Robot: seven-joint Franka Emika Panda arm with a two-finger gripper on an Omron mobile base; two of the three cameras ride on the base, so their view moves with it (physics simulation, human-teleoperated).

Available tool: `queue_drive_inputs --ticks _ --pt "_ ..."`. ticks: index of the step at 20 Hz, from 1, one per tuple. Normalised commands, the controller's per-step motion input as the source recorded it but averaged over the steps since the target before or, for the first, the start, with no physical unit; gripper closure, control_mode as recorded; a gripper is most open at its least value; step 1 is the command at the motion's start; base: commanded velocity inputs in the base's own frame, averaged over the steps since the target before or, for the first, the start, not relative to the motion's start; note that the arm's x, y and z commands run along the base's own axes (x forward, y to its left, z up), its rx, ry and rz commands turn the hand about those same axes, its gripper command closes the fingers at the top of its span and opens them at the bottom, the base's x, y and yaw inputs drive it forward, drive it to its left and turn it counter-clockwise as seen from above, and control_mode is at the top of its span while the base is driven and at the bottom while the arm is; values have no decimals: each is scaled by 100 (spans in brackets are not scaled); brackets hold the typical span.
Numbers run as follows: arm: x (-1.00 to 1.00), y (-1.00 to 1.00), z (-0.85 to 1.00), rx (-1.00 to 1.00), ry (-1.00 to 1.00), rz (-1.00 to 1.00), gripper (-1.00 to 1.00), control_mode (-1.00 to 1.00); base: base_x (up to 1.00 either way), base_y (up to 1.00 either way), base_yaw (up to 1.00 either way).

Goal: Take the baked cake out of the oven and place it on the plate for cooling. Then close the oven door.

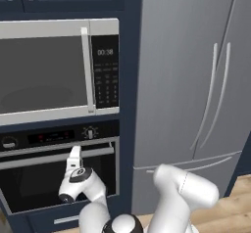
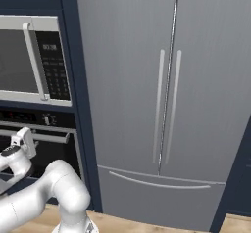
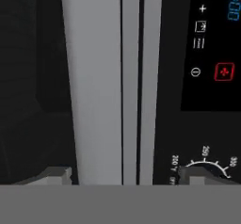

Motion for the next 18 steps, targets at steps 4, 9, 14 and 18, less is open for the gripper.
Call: queue_drive_inputs --ticks 4,9,14,18 --pt "35 18 -35 0 0 0 -100 -100 0 0 0" --pt "37 18 -25 0 0 0 -100 -100 0 0 0" --pt "21 16 -1 0 0 0 -100 -100 0 0 0" --pt "0 17 0 -3 0 -1 -100 -100 0 0 0"
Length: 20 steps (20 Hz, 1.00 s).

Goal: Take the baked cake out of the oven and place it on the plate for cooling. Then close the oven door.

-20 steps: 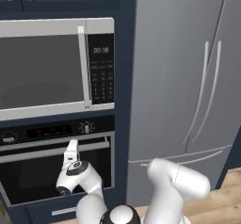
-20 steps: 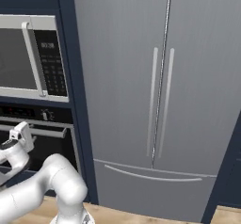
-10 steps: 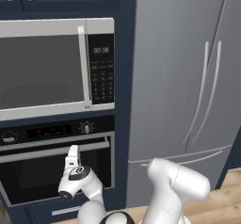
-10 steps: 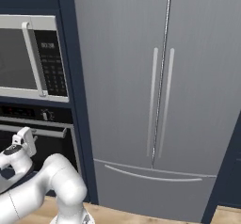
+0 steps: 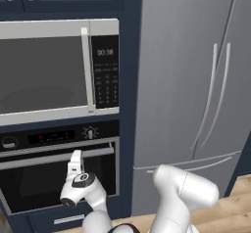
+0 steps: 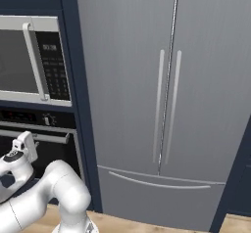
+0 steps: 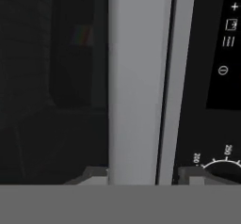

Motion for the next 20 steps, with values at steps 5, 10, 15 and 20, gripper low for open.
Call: queue_drive_inputs --ticks 5,10,15,20 --pt "-5 4 0 0 -2 0 -100 -100 0 0 0" --pt "-1 4 5 0 -1 -1 -100 -100 0 0 0" --pt "-3 4 12 -1 -2 -3 -100 -100 0 0 0" --pt "2 9 10 -3 -1 -4 -100 -100 0 0 0"
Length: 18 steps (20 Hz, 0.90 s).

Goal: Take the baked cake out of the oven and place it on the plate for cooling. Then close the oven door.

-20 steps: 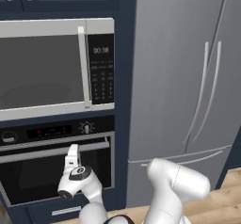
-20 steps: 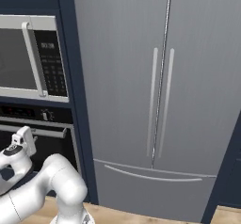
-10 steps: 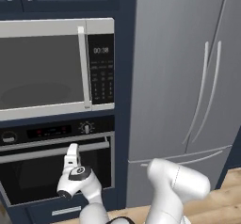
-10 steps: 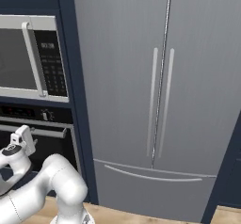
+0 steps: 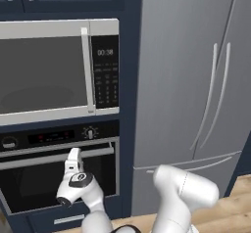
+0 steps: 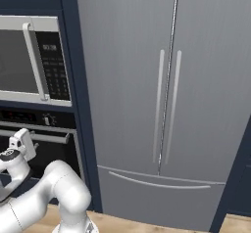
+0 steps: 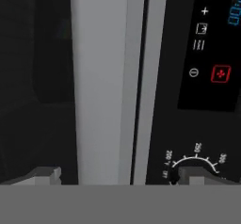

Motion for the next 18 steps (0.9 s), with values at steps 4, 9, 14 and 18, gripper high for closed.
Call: queue_drive_inputs --ticks 4,9,14,18 --pt "34 14 -7 -7 0 -2 -100 -100 0 0 0" --pt "40 9 -16 -5 0 0 -100 -100 0 0 0" --pt "34 7 -2 0 -1 0 -100 -100 0 0 0" --pt "20 8 12 -2 9 -10 -100 -100 0 0 0"
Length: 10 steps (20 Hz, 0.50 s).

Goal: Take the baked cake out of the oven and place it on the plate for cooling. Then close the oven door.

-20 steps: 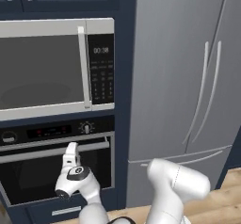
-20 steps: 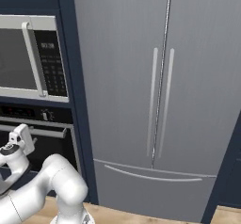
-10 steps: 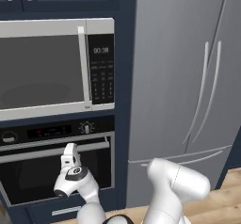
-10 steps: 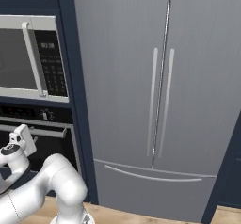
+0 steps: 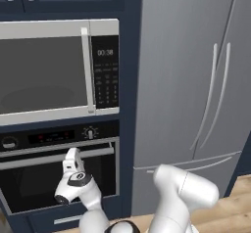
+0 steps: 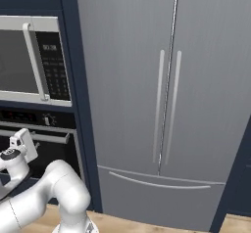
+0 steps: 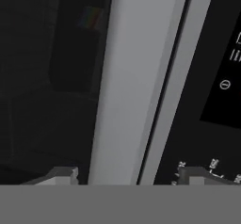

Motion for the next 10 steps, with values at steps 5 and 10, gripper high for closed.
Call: queue_drive_inputs --ticks 5,10 --pt "9 12 20 -1 11 -11 -100 -100 0 0 0" --pt "3 1 6 0 0 -3 -100 -100 0 0 0"
